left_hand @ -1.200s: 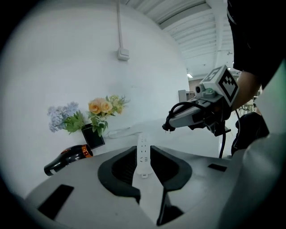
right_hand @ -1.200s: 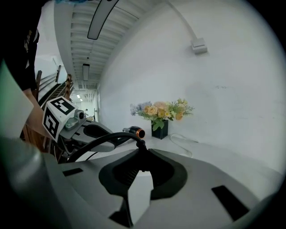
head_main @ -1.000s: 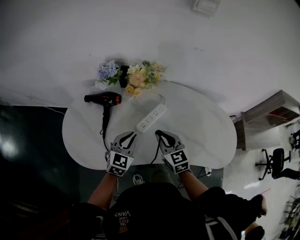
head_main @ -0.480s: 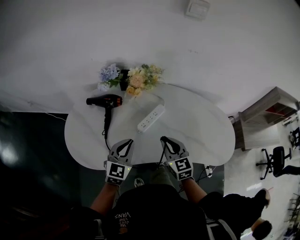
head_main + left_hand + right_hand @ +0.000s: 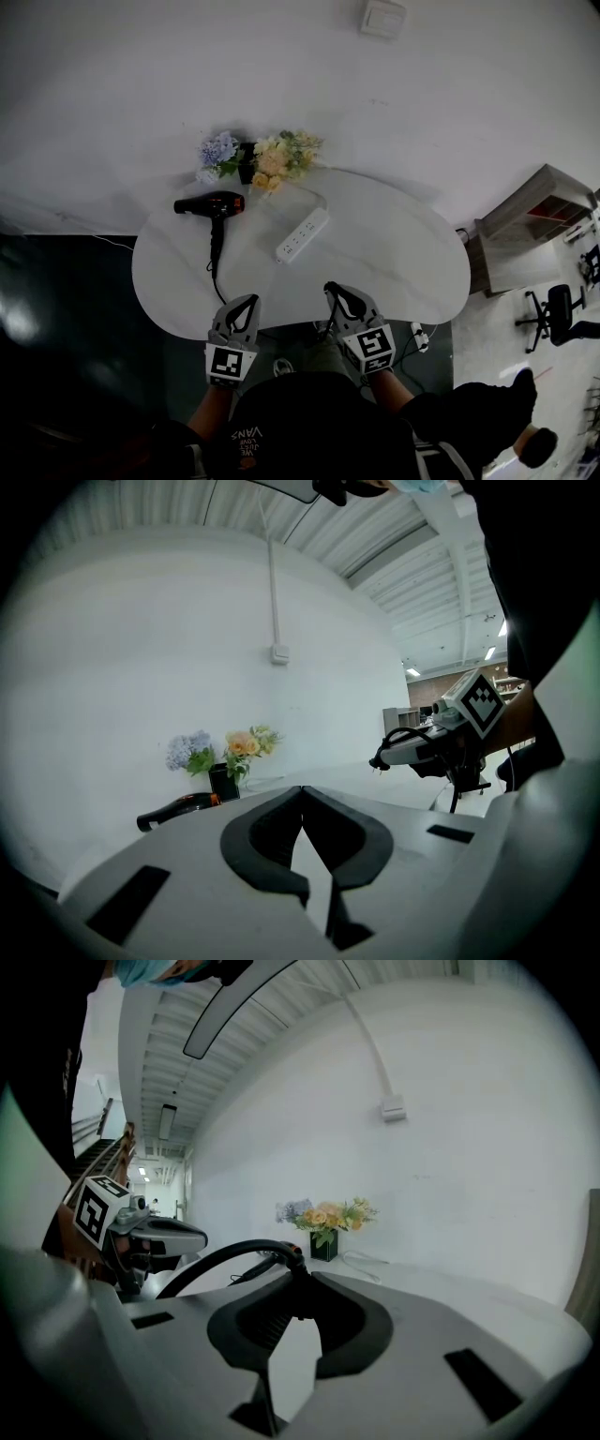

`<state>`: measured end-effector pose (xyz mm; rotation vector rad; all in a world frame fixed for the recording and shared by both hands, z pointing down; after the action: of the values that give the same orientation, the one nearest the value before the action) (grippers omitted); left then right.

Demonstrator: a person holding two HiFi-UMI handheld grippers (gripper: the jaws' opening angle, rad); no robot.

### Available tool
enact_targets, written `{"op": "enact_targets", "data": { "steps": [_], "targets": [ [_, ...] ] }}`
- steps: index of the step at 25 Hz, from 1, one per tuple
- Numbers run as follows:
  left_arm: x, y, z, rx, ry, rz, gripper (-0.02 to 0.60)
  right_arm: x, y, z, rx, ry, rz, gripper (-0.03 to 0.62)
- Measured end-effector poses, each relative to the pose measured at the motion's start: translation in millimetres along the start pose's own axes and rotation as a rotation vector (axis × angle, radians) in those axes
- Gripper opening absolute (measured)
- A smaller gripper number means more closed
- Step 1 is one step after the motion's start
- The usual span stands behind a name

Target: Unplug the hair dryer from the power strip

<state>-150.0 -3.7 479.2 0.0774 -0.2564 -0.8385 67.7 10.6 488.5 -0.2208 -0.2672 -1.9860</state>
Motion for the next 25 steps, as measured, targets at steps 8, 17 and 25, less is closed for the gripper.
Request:
{"op": "enact_targets", "data": {
  "steps": [8,17,25],
  "targets": [
    [-33.4,2.4,0.9,-0.014,0.01,-0.02,0.018,-20.1,-20.7,-7.0,0.012,0.035,-0.02,0.074],
    [-64.2,3.1,-1.3,-0.023,0.047,-0.045,0.018,-30.1,-36.6,-11.7,0.033,0.055,-0.053,0.074],
    [-72.5,1.6,-4.5,-0.049,0.065,-0.071,0.018,-29.6,-40.9,-13.5,0.056,0.045,-0.063,0.074]
  ]
}}
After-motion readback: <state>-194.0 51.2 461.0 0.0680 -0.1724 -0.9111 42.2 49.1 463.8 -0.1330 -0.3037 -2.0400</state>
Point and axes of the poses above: the fingertips, and each gripper's own axes: x forward along the fingers, y to its right, z out of its underside, the point moved 6 cm from there along -x, backward along the fingers, and after that the axes turned 3 degrees about x, right-handed, at the moved point
